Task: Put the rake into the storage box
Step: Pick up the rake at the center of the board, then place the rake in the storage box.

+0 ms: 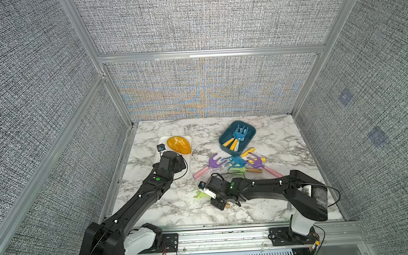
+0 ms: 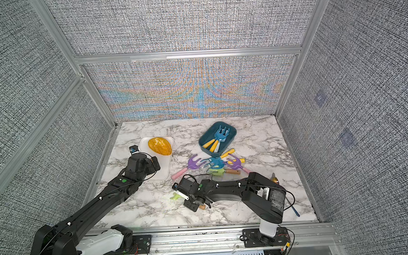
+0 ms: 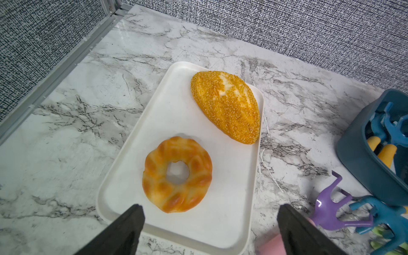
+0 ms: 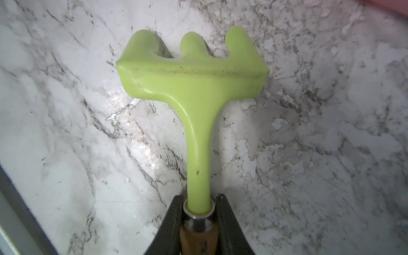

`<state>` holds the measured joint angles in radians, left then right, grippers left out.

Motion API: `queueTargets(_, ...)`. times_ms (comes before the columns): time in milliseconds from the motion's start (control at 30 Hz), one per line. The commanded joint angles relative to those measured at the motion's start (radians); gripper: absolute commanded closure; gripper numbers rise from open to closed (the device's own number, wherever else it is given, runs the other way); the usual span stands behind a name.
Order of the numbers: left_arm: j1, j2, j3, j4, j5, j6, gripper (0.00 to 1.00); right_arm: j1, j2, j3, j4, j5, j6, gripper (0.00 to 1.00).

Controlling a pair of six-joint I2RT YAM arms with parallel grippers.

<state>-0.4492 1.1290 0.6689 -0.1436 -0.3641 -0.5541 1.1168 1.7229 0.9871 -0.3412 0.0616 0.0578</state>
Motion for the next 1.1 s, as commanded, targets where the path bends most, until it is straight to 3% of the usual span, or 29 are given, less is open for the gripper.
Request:
queueTargets(0,0.003,-0.011,-0.005,0.033,-0.001,0.008,0.01,-0.012,-0.055,-0.011,0.002,0.038,0.080,1.00)
queueTargets(233,0.002,-0.013,-0.006,0.035,0.002,0.008,0.01,-0.123,-0.194,-0.009,0.058,0.055,0.203,1.00)
queueTargets(467,0.002,-0.003,0.000,0.036,0.016,0.010,0.01,-0.355,-0.243,0.086,0.074,0.100,0.394,1.00)
queueTargets(767,0.002,0.025,0.013,0.036,0.040,0.016,0.01,-0.586,-0.065,0.282,0.007,0.132,0.689,1.00)
queueTargets(1067,0.002,0.041,0.024,0.033,0.059,0.021,0.01,-0.706,0.166,0.488,-0.078,0.158,0.801,1.00)
